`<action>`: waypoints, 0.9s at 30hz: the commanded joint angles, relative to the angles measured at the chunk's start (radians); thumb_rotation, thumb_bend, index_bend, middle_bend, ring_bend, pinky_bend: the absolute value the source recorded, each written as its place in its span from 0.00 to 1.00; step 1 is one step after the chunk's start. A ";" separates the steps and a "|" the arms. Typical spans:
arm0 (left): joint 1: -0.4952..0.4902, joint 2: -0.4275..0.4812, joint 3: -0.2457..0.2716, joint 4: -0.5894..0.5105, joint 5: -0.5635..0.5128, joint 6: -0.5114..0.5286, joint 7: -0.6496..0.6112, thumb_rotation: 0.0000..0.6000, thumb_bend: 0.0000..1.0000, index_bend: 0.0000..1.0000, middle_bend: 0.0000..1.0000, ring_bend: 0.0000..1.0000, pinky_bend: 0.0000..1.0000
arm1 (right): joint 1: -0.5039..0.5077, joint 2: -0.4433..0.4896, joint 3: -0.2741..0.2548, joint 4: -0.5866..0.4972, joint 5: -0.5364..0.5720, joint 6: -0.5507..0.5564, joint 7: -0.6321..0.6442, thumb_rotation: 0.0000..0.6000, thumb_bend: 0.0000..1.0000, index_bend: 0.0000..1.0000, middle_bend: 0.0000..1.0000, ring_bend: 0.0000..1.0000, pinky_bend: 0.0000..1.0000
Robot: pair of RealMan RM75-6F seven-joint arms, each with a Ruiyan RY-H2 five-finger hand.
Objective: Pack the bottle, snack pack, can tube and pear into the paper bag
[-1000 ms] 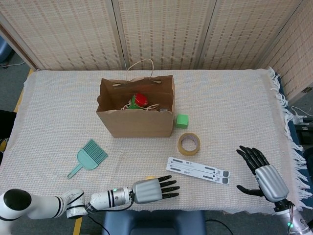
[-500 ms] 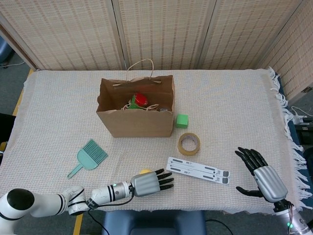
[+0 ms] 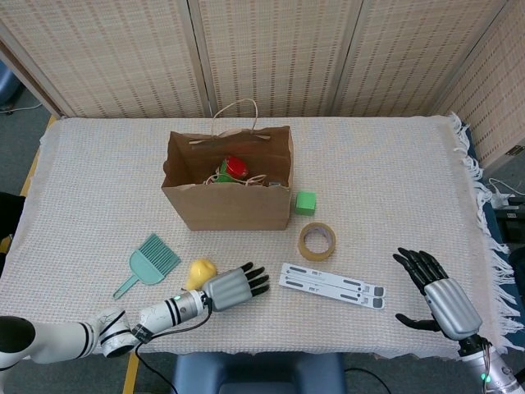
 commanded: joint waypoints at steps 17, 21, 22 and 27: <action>0.086 0.171 -0.052 -0.172 -0.338 -0.040 0.323 1.00 0.37 0.04 0.03 0.05 0.23 | 0.000 0.000 -0.002 -0.002 -0.001 -0.001 -0.005 1.00 0.03 0.00 0.00 0.00 0.00; 0.100 0.199 -0.053 -0.230 -0.455 -0.026 0.409 1.00 0.35 0.00 0.00 0.01 0.21 | 0.000 -0.001 -0.003 -0.003 -0.003 -0.001 -0.008 1.00 0.03 0.00 0.00 0.00 0.00; 0.102 0.205 -0.051 -0.244 -0.481 -0.022 0.427 1.00 0.35 0.00 0.00 0.01 0.21 | 0.000 -0.001 -0.003 -0.003 -0.003 0.000 -0.009 1.00 0.03 0.00 0.00 0.00 0.00; 0.102 0.230 -0.034 -0.306 -0.616 0.013 0.524 1.00 0.35 0.00 0.00 0.00 0.20 | -0.001 -0.002 -0.003 -0.001 -0.004 0.003 -0.009 1.00 0.03 0.00 0.00 0.00 0.00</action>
